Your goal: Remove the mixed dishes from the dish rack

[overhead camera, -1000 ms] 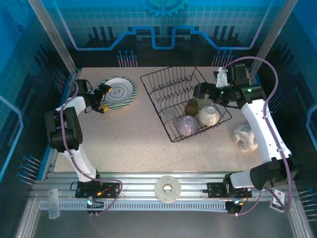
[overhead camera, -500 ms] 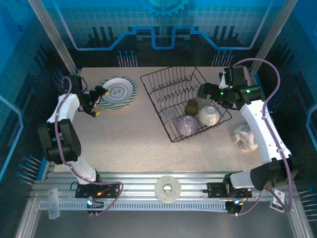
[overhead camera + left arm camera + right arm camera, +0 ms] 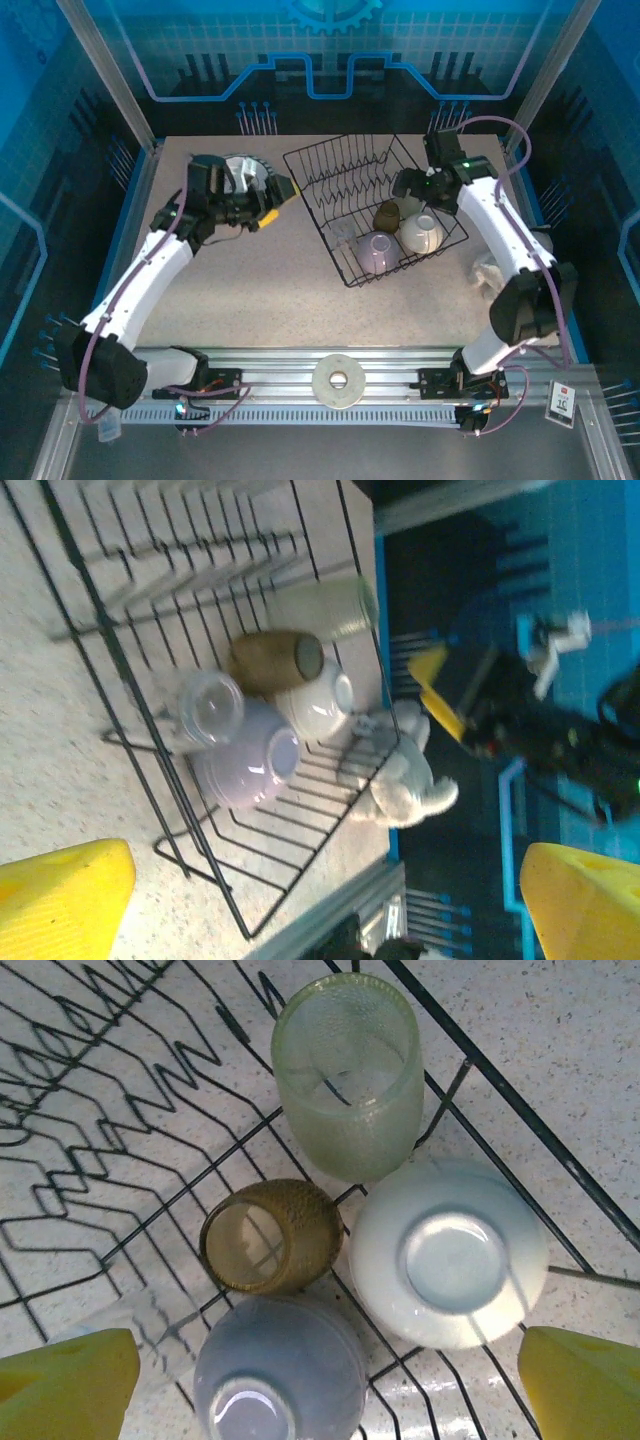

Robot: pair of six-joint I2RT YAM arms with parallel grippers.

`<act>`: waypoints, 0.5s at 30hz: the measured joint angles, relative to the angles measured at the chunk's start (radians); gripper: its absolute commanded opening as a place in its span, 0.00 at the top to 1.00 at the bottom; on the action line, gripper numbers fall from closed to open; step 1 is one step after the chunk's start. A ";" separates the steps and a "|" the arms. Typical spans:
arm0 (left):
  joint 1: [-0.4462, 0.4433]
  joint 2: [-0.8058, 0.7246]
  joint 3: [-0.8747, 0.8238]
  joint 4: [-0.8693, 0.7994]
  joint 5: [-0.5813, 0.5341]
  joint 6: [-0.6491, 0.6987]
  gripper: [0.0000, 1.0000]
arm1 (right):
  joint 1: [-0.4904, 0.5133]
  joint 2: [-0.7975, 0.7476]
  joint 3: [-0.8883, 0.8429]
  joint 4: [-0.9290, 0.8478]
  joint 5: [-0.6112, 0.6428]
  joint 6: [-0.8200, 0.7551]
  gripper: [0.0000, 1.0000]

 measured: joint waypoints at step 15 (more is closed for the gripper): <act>-0.015 -0.101 -0.128 0.067 0.084 -0.027 0.01 | 0.000 0.405 0.405 -0.125 0.079 0.069 0.05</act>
